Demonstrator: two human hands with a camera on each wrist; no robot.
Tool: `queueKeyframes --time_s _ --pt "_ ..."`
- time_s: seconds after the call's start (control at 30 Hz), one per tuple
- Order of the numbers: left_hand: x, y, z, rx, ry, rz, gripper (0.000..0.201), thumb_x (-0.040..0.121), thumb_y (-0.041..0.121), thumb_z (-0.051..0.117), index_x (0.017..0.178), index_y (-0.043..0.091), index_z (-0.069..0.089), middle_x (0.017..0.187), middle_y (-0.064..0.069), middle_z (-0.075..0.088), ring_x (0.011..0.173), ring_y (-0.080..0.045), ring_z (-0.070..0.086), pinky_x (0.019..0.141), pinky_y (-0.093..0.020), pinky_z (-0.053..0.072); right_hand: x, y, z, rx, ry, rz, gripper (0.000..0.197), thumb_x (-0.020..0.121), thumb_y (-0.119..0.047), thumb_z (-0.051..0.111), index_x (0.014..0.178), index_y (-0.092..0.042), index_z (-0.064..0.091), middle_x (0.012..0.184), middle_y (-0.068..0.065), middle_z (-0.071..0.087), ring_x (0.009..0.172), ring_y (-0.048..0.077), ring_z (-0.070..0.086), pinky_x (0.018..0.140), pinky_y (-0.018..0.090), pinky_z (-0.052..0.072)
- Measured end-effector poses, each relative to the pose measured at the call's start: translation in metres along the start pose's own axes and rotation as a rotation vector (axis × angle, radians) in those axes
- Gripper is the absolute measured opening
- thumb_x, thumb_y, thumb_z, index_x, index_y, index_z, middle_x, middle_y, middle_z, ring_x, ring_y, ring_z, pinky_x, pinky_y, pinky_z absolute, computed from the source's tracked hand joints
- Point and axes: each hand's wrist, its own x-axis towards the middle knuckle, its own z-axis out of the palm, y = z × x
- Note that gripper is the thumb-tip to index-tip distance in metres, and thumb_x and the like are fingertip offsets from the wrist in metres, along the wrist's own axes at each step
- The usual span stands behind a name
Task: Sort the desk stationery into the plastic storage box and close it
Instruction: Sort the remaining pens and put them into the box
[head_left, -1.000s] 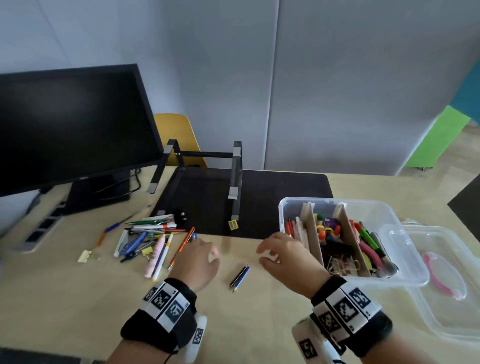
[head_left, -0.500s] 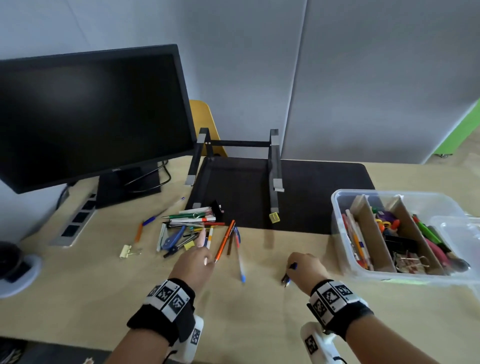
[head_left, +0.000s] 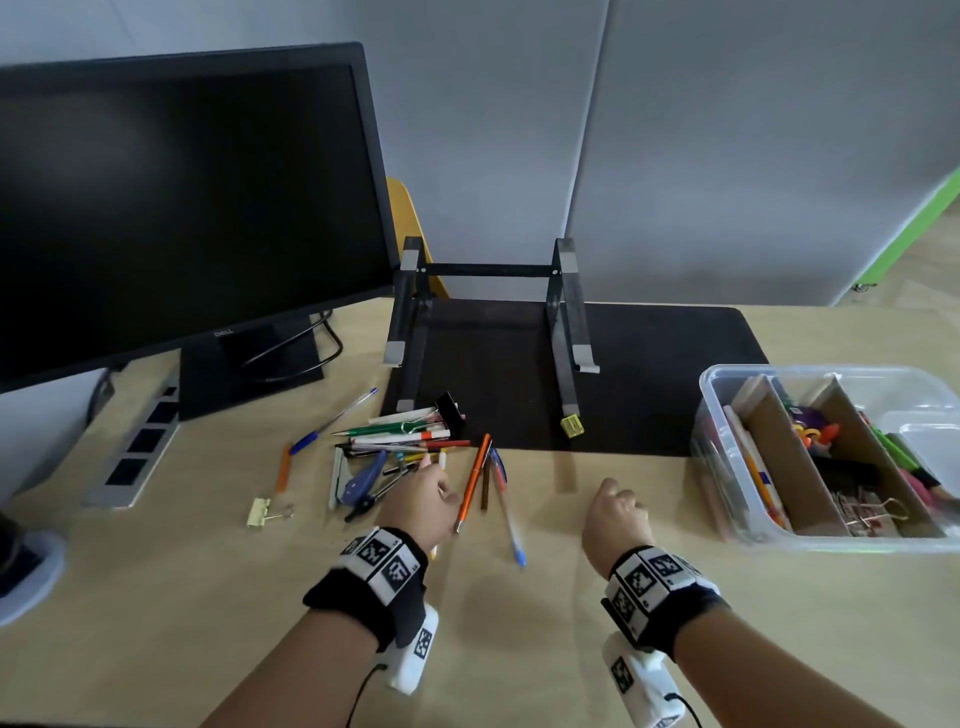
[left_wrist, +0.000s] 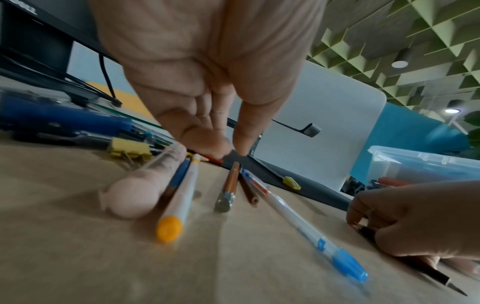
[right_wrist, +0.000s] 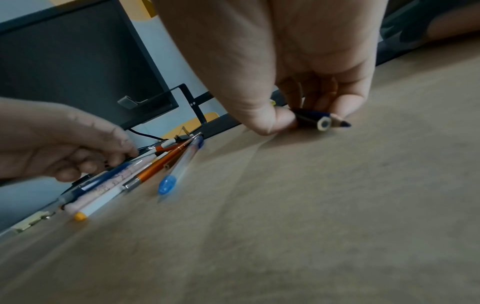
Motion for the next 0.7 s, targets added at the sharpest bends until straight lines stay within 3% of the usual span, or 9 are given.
queueKeyframes --time_s 0.03,0.1,0.17,0.27,0.33,0.47,0.57,0.7 --pt "0.003 0.003 0.000 0.009 -0.007 0.011 0.017 0.090 0.026 0.054 0.090 0.010 0.058 0.127 -0.011 0.059 0.090 -0.022 0.062 0.071 -0.028 0.045 0.001 -0.002 0.002 -0.040 0.011 0.005 0.033 0.089 -0.005 0.036 0.122 0.002 0.038 0.119 0.011 0.048 0.108 0.023 0.052 0.091 0.028 0.044" --pt "0.007 0.013 0.001 0.017 -0.010 0.029 0.019 0.089 0.031 0.056 0.087 0.012 0.056 0.102 -0.008 0.067 0.100 -0.024 0.060 0.086 -0.030 0.046 0.002 -0.006 0.007 -0.065 0.025 0.025 0.033 0.089 -0.006 0.037 0.121 0.001 0.038 0.118 0.011 0.049 0.107 0.023 0.052 0.089 0.027 0.044" --pt "0.011 0.023 0.003 0.049 -0.014 0.038 0.021 0.088 0.034 0.057 0.081 0.015 0.053 0.087 -0.006 0.067 0.097 -0.026 0.060 0.099 -0.037 0.042 0.001 -0.009 0.009 -0.090 0.039 0.031 0.033 0.088 -0.007 0.037 0.121 0.000 0.039 0.116 0.009 0.050 0.105 0.021 0.054 0.087 0.025 0.045" --pt "0.020 0.033 0.007 0.190 -0.079 0.041 0.028 0.088 0.041 0.052 0.078 0.015 0.058 0.088 -0.005 0.067 0.095 -0.025 0.062 0.111 -0.043 0.030 0.002 -0.010 0.010 -0.108 0.039 0.030 0.035 0.086 -0.005 0.035 0.120 -0.001 0.042 0.114 0.008 0.051 0.100 0.020 0.055 0.083 0.024 0.045" --pt "0.026 0.035 0.011 0.249 -0.118 0.022 0.029 0.089 0.037 0.048 0.069 0.017 0.056 0.087 -0.003 0.065 0.098 -0.025 0.062 0.117 -0.043 0.019 0.002 -0.009 0.007 -0.064 0.021 0.038 0.034 0.088 -0.004 0.034 0.121 0.001 0.038 0.117 0.011 0.049 0.104 0.023 0.053 0.088 0.027 0.043" --pt "0.031 0.037 0.014 0.291 -0.148 -0.014 0.030 0.091 0.031 0.042 0.079 0.013 0.063 0.095 -0.006 0.069 0.104 -0.025 0.060 0.119 -0.042 0.012 0.004 -0.013 -0.011 0.194 -0.025 0.082 0.034 0.091 0.003 0.034 0.125 0.005 0.033 0.126 0.017 0.042 0.115 0.030 0.049 0.096 0.031 0.041" --pt "0.031 0.036 0.016 0.276 -0.172 -0.001 0.031 0.090 0.029 0.040 0.078 0.012 0.063 0.095 -0.007 0.068 0.103 -0.025 0.061 0.119 -0.045 0.007 0.011 -0.023 -0.021 0.360 -0.145 0.096 0.033 0.091 0.001 0.030 0.124 0.000 0.038 0.126 0.018 0.041 0.111 0.035 0.050 0.082 0.036 0.042" --pt "0.032 0.031 0.021 0.247 -0.216 -0.009 0.024 0.094 0.029 0.034 0.082 0.019 0.053 0.106 -0.006 0.066 0.117 -0.022 0.053 0.119 -0.045 -0.001 0.015 -0.042 -0.026 0.426 -0.172 0.038 0.027 0.092 -0.013 0.032 0.114 -0.008 0.046 0.114 0.015 0.057 0.098 0.031 0.056 0.073 0.031 0.040"
